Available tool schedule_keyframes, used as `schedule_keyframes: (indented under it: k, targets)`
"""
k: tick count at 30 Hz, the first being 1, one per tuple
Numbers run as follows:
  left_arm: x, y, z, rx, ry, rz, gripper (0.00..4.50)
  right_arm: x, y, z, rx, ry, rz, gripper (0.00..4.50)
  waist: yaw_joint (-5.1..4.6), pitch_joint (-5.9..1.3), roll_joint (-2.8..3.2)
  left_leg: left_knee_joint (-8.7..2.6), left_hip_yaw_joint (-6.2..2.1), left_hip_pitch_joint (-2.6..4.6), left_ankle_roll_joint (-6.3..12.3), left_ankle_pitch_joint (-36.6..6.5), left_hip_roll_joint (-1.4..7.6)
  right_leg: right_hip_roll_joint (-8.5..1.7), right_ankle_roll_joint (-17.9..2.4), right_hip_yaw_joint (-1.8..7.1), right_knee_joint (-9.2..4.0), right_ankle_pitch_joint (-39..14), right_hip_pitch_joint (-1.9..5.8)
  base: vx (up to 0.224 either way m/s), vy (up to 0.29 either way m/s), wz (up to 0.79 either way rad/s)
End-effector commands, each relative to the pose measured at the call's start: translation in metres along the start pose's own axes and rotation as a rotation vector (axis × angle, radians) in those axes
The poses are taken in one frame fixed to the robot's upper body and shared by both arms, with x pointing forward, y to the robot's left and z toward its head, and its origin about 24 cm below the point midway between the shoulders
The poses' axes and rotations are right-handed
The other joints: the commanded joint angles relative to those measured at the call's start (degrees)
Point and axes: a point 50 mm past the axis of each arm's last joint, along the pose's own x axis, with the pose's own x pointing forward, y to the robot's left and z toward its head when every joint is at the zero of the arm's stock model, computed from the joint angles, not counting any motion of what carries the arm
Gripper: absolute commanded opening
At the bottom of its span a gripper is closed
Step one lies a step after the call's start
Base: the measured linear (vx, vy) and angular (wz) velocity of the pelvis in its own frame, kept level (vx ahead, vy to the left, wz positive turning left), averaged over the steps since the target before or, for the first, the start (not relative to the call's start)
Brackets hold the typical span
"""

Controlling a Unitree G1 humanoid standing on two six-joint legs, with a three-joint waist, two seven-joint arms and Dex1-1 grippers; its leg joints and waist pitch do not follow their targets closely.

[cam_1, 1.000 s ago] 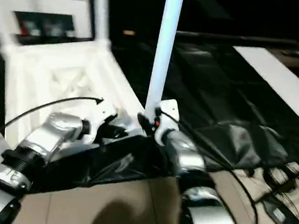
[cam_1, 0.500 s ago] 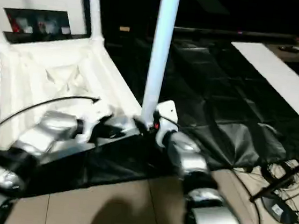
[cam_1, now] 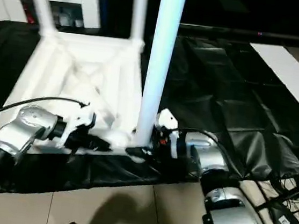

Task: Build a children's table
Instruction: Rotate leg to tighten

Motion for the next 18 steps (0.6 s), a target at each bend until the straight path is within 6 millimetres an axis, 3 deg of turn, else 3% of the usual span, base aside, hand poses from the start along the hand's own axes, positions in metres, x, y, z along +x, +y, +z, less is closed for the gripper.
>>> schedule_keyframes:
  k: [1,4,5,10,11,13,15,18]
  targets:
    - [0.003,0.000,0.011,0.042,-0.036,-0.025,0.00,0.007,0.002,0.010,-0.037,0.010,0.083,3.07,-0.23,-3.56,-0.48,-3.64,-0.52,0.91,2.54,-11.72,2.30,-3.84,-12.25,3.21,-3.82,-11.99,3.04,0.000,0.000,0.00]
    - [0.000,0.001,0.010,0.042,-0.025,-0.022,0.00,0.008,0.004,0.011,-0.037,0.007,0.116,2.78,-0.18,-3.62,-0.44,-3.53,-0.46,0.88,2.52,-10.26,2.22,-3.73,-12.67,3.23,-3.48,-9.58,3.05,0.000,0.000,0.00]
    - [-0.001,0.001,0.009,0.040,-0.022,-0.021,0.00,0.009,0.005,0.011,-0.033,0.007,0.123,2.70,-0.16,-3.63,-0.88,-3.48,-0.41,0.83,2.74,-9.85,2.18,-3.71,-12.71,3.22,-3.45,-9.07,3.11,0.000,0.000,0.00]
    - [-0.003,0.002,0.009,0.027,-0.022,-0.003,0.00,0.012,0.008,0.007,-0.012,-0.006,0.130,2.58,0.08,-3.68,-0.68,-3.31,-0.40,0.69,3.27,-8.27,2.09,-3.79,-13.04,3.19,-3.18,-7.54,3.19,0.000,0.000,0.00]
    - [-0.001,0.003,0.008,0.008,-0.025,0.025,0.00,0.014,0.009,0.004,0.003,-0.016,0.110,2.58,0.16,-3.68,-0.19,-3.31,-0.44,0.73,3.13,-8.53,2.08,-3.82,-13.08,3.21,-3.21,-7.71,3.15,0.000,0.000,0.00]
    - [0.001,0.004,0.009,-0.008,-0.036,0.057,0.00,0.015,0.009,0.001,0.033,-0.033,0.079,2.57,0.15,-3.69,-0.29,-3.38,-0.43,0.81,2.74,-8.78,2.16,-3.75,-13.21,3.23,-3.26,-7.25,3.23,0.000,0.000,0.00]
    - [0.004,0.006,0.011,-0.024,-0.049,0.096,0.00,0.018,0.008,-0.002,0.059,-0.050,0.006,2.56,0.13,-3.54,-0.24,-3.53,-0.50,0.81,2.18,-9.64,2.16,-3.70,-12.93,3.22,-3.40,-8.28,3.18,0.000,0.000,0.00]
    - [0.010,0.007,0.014,-0.041,-0.061,0.141,0.00,0.023,0.006,-0.005,0.076,-0.088,-0.102,2.56,-0.04,-3.35,-0.34,-3.77,-0.71,0.95,0.63,-13.02,2.13,-4.12,-11.51,3.30,-4.08,-14.32,3.14,0.000,0.000,0.00]
